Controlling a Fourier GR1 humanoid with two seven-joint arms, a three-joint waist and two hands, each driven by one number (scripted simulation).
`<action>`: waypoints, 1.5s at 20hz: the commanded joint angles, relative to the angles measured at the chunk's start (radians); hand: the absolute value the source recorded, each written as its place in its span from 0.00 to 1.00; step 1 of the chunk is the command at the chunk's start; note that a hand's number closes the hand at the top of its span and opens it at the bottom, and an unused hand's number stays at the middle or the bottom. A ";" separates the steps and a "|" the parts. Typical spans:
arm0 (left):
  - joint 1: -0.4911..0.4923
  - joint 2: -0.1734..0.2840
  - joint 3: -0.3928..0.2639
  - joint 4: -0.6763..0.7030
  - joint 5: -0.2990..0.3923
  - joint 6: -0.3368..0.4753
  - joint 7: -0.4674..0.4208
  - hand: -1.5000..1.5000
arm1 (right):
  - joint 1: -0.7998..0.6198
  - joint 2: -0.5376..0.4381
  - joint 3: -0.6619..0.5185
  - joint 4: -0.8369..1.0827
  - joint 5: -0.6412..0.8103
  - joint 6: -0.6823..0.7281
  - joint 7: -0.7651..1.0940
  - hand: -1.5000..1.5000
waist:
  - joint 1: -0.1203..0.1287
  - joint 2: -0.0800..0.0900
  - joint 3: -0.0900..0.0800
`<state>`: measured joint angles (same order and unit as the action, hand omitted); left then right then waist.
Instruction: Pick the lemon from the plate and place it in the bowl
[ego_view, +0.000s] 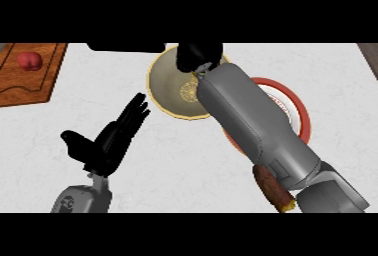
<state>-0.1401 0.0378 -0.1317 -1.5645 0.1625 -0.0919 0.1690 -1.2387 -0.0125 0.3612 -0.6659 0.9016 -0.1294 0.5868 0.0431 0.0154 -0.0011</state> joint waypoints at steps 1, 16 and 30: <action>-0.022 0.006 0.009 0.022 0.013 -0.023 -0.005 0.50 | -0.029 0.012 -0.067 0.178 -0.048 -0.031 0.016 0.00 | 0.018 0.007 0.000; -0.017 0.018 0.023 0.037 0.002 -0.027 -0.022 0.50 | 0.116 0.012 -0.398 -0.022 -0.486 -0.428 -0.569 0.00 | 0.002 -0.003 0.004; 0.082 0.033 0.079 -0.009 0.025 0.013 0.009 0.50 | 0.709 0.001 -0.095 -0.911 -0.714 -0.262 -0.629 0.00 | -0.121 -0.048 0.002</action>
<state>-0.0958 0.0582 -0.0707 -1.5682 0.1810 -0.0785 0.1830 -0.6950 -0.0037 0.1883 -1.3387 0.1961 -0.4287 -0.0490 -0.0496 -0.0233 0.0014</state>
